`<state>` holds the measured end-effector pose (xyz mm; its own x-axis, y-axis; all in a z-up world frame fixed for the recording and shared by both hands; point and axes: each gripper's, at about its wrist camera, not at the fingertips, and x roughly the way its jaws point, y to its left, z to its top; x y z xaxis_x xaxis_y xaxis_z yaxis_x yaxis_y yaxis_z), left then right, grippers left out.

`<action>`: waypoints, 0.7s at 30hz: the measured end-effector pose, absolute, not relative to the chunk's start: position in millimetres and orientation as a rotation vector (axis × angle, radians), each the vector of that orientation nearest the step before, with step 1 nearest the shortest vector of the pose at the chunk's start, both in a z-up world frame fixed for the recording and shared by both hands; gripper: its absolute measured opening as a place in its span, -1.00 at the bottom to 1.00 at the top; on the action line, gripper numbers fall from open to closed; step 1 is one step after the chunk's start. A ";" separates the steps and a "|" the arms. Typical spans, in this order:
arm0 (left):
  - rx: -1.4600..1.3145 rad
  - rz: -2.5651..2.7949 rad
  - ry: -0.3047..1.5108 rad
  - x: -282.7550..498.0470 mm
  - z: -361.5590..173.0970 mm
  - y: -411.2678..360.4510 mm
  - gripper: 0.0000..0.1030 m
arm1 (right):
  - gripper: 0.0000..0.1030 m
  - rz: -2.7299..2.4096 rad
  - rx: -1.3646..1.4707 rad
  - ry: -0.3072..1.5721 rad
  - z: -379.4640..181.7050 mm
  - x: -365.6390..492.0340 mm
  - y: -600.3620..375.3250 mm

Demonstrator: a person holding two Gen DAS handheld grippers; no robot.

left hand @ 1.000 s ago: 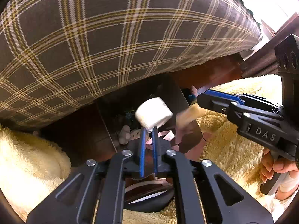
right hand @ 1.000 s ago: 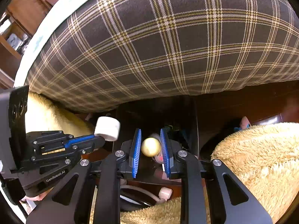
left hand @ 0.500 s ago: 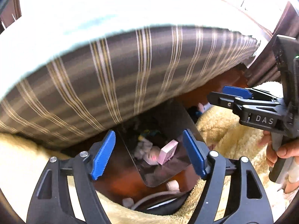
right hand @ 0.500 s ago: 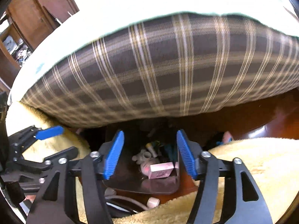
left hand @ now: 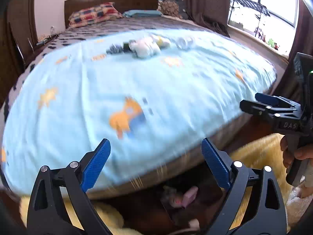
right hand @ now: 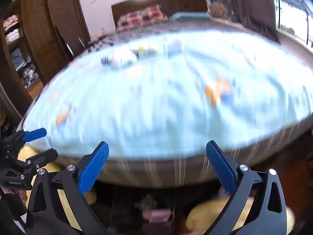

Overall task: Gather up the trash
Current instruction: 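Raise both open tools back over the bed toward the yarn and spool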

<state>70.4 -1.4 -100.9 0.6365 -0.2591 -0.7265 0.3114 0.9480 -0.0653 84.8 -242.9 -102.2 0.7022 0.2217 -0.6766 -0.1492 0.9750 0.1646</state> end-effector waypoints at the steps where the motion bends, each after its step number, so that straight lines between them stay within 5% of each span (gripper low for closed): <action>1: 0.065 -0.325 0.809 77.9 -96.0 -1.1 0.73 | 0.94 0.208 0.099 0.756 -97.4 90.1 -242.1; 21: 0.001 -0.248 0.838 235.3 -100.4 -25.7 0.73 | 0.94 0.164 0.123 0.783 -100.1 258.0 -243.9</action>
<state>235.3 -25.7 -100.4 0.6421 -0.2176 -0.7351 0.2183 0.9711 -0.0968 258.0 -243.9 -100.1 0.6968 0.1921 -0.6911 -0.1006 0.9801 0.1711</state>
